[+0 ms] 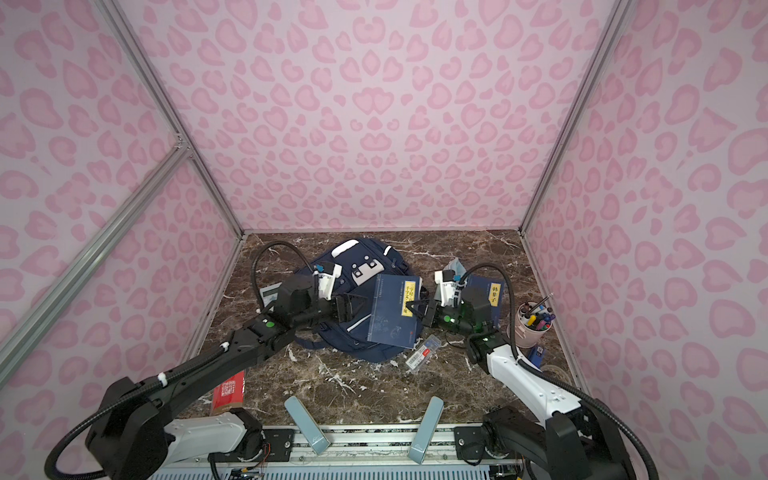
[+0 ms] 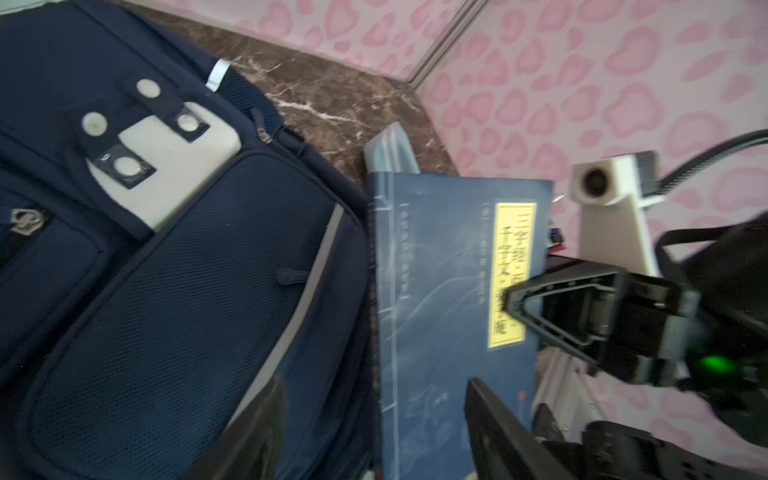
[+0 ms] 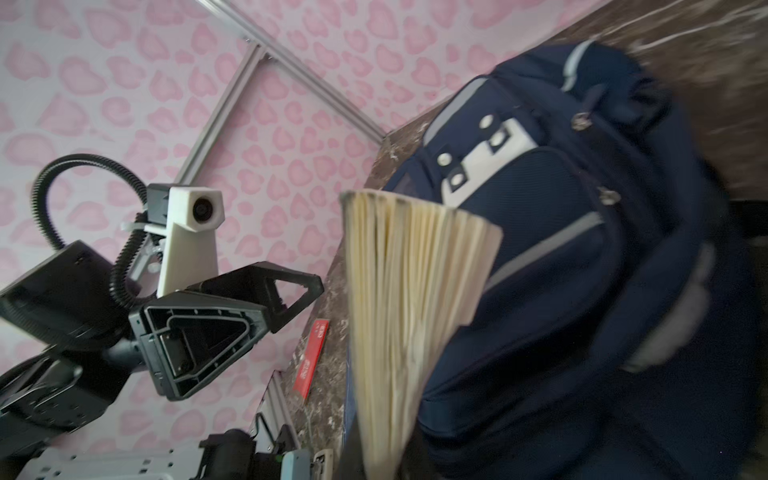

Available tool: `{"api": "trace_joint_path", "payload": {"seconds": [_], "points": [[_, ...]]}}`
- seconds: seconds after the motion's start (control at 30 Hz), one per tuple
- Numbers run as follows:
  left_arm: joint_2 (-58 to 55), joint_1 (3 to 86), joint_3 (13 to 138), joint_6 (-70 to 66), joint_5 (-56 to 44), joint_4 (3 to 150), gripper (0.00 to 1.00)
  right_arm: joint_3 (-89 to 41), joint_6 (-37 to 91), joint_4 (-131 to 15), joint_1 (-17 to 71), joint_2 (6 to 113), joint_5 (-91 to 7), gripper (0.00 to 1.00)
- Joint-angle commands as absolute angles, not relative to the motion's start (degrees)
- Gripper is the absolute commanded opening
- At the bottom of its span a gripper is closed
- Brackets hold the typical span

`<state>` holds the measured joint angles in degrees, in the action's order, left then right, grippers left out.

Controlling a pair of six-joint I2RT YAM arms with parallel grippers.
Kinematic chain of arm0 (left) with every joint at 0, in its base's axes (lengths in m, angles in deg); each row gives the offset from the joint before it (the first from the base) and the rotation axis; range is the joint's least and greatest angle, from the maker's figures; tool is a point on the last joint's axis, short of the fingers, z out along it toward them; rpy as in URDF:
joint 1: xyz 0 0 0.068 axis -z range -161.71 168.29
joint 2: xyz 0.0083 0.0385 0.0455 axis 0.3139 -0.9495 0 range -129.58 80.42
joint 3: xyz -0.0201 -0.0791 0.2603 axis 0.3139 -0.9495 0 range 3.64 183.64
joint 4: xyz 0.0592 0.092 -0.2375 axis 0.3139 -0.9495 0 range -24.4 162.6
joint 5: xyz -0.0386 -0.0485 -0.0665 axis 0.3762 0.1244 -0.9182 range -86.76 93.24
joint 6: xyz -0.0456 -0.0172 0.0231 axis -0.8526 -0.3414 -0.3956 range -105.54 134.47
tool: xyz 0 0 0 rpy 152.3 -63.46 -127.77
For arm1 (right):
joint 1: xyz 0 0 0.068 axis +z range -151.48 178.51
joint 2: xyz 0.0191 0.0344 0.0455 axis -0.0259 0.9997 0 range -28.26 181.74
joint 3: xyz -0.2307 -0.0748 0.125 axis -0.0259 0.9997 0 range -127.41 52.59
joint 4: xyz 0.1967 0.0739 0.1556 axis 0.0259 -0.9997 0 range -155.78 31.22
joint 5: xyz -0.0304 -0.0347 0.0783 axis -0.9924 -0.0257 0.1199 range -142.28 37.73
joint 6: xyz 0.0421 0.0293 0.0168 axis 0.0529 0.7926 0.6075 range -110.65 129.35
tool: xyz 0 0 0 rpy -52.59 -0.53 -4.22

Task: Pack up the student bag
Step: 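Hold the bag opening with the left gripper while the right gripper inserts the book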

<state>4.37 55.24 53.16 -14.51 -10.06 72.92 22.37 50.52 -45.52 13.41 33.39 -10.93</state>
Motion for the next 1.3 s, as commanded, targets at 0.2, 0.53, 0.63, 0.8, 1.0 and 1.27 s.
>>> {"api": "trace_joint_path", "payload": {"seconds": [0.2, 0.53, 0.63, 0.8, 1.0, 1.27], "points": [[-19.6, 66.7, 73.8, 3.5, 16.5, 54.5, 0.79, 21.7, 42.9, -73.2, 0.6, 18.1, -20.7, 0.0], [-33.4, 69.4, 84.3, 6.2, 22.3, 51.1, 0.59, 24.0, 46.3, -74.5, -3.3, 14.2, -17.8, 0.0], [-30.5, 69.3, 85.4, 5.0, 23.9, 49.3, 0.03, 28.9, 55.3, -63.9, -1.2, 13.0, -14.6, 0.0], [-21.2, 66.3, 85.6, 5.3, 14.1, 48.5, 0.03, 31.0, 63.0, -52.6, 8.8, 15.6, -20.3, 0.0], [-15.1, 61.7, 85.0, 5.3, 4.4, 48.6, 0.03, 28.8, 70.0, -35.9, 17.2, 28.8, -24.0, 0.0], [-13.2, 58.2, 87.4, 5.1, -1.9, 49.9, 0.04, 12.8, 69.5, -27.9, 30.0, 56.3, -38.5, 0.0]]}}
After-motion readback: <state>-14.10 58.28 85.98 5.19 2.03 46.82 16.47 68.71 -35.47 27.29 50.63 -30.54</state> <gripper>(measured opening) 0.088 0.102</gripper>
